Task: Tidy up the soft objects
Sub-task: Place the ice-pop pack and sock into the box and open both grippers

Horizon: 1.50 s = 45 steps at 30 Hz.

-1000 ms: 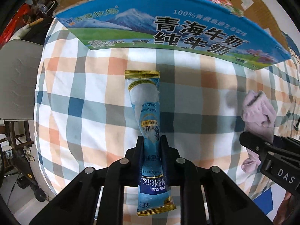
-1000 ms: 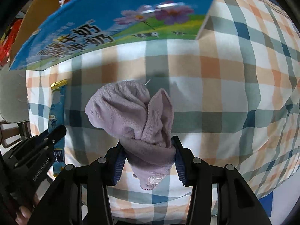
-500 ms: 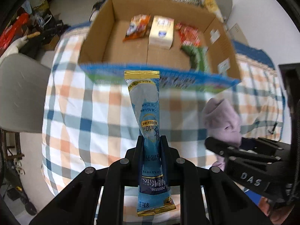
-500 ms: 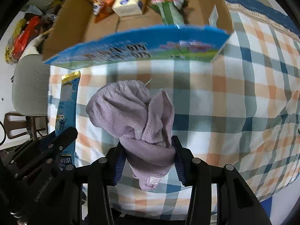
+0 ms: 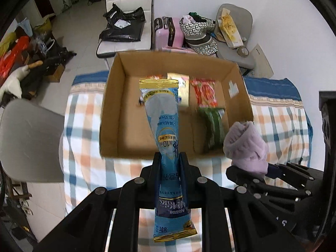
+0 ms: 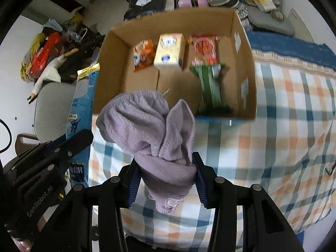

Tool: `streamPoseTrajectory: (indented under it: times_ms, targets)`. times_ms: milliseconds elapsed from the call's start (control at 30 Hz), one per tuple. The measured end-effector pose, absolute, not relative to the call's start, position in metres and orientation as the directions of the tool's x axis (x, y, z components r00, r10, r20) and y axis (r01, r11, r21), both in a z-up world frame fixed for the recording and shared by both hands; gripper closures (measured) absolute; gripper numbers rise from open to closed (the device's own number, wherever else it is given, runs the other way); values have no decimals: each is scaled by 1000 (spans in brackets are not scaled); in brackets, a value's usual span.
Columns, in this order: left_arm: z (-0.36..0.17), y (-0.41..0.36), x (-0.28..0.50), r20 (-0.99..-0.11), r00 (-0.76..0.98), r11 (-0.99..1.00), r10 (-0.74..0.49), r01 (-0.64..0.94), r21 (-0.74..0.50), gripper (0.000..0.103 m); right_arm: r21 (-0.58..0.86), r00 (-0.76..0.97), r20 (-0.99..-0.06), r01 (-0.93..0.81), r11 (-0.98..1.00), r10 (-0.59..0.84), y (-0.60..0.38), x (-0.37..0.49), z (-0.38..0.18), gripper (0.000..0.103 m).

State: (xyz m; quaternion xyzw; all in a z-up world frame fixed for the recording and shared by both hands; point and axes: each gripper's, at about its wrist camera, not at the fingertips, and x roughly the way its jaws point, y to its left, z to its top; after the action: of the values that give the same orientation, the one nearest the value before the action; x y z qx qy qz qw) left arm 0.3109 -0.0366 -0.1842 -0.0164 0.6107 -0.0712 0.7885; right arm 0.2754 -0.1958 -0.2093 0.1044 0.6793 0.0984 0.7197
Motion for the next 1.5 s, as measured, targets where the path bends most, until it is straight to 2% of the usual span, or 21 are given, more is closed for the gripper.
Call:
streamPoseTrajectory:
  times_ms: [367,633,867,1167,1433,1500]
  targets:
    - [-218,-34,391,-980,179,993,-86,93,-70,89,241,53,-970,61,968,238,-187,355,-221,55]
    - [-276,-37,414,-994,74,993,-79,93,-72,89,218,-27,-974,161,963,226,-192,391,-274,55]
    - [-308,-39,417,-997,13,993,-75,97,-74,89,159,-89,-980,176,972,177,-189,406,-316,55]
    - [-310,-35,420,-996,7,992,-89,91,-87,89,144,-100,-982,161,976,161,-181,412,-327,55]
    - [-303,-30,422,-999,13,996,-38,79,-37,81,158,-126,-976,152,976,177,-172,413,-331,53]
    - [-301,-28,422,-999,15,997,-37,69,-36,79,150,-135,-976,143,978,170,-173,412,-335,49]
